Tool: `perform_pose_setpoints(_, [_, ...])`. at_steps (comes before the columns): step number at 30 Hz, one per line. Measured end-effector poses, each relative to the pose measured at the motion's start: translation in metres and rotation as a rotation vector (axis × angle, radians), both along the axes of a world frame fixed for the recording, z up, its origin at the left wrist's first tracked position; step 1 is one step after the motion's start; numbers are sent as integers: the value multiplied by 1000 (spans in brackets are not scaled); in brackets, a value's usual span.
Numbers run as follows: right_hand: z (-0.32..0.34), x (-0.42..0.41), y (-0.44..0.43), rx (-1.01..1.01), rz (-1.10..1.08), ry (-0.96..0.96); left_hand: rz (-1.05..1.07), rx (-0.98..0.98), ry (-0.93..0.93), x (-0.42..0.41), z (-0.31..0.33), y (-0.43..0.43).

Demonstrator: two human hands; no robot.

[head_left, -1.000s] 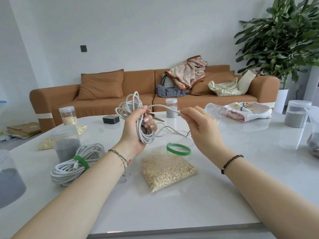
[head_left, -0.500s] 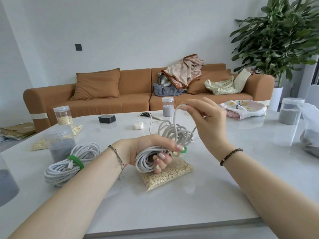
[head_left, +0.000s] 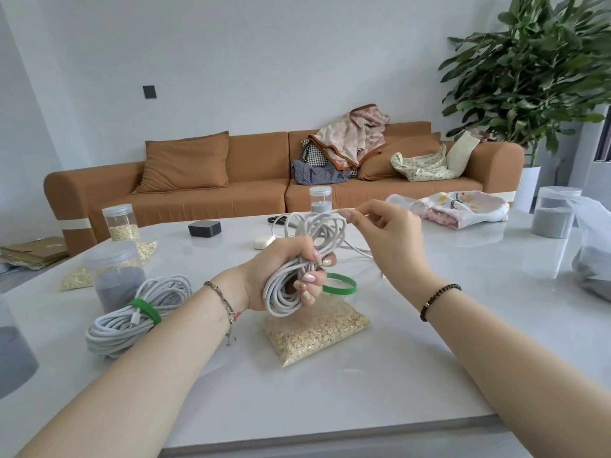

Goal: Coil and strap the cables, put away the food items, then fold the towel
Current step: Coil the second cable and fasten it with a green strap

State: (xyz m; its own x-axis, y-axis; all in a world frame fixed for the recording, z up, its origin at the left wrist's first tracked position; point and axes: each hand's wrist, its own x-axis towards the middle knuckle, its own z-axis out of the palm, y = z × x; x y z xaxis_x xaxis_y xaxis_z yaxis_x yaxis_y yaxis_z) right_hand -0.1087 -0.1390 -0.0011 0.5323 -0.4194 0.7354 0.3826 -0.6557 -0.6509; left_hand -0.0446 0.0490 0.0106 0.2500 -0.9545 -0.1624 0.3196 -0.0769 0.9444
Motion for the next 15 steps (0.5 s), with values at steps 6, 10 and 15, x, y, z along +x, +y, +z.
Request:
perform_pose_setpoints(6, [-4,1,3,-30,126,93,453,-179,-225,3,-6,-9])
perform_pose_setpoints(10, [-8,5,7,17,279,209,692,-253,-348,7,-7,-13])
perform_pose_setpoints(15, [-12,5,11,-14,373,368,789,-311,-354,7,-6,-10])
